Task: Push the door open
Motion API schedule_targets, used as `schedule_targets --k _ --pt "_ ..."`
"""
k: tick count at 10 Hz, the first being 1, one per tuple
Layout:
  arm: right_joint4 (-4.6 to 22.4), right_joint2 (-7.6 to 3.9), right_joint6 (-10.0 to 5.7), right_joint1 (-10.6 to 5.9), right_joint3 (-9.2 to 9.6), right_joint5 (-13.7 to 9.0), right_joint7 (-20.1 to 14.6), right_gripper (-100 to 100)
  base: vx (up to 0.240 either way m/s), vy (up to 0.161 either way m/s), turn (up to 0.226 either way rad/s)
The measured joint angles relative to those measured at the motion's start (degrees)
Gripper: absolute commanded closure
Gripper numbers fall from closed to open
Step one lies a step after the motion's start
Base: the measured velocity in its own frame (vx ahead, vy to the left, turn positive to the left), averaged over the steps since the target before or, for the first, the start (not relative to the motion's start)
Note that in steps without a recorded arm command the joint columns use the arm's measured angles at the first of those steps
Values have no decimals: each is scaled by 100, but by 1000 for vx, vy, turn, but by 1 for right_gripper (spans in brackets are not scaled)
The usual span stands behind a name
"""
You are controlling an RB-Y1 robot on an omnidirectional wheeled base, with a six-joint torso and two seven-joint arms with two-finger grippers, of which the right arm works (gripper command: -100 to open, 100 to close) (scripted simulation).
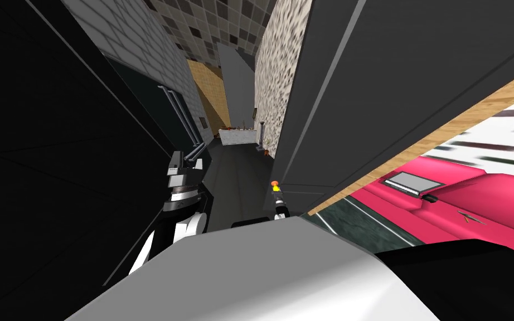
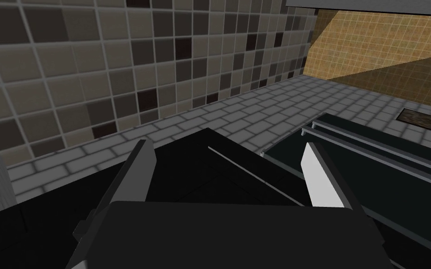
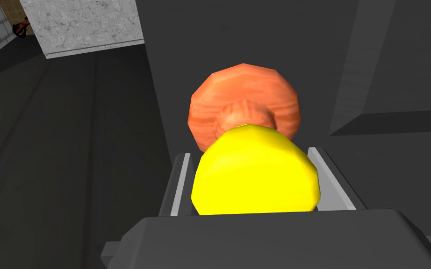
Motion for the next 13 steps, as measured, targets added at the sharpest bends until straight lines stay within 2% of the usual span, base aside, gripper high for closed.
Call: schedule_targets --k 2,3,5,7,8,10,11,13 --pt "25 9 22 -6 -65 -34 25 100 167 8 -34" --pt "117 32 -23 -67 -102 -48 26 100 202 12 -41" --pt "76 70 -5 -70 -212 -96 101 100 212 14 -42" --pt "56 86 5 -86 -338 -153 155 100 204 20 -65" --pt "188 105 -61 -157 -398 -178 148 100 198 44 -65" --pt "121 151 -8 -136 -563 -253 257 100 205 25 -78" --pt "236 197 -80 -198 -637 -278 288 100 152 33 -45" --pt "188 207 -53 -191 -772 -344 347 100 175 12 -67"
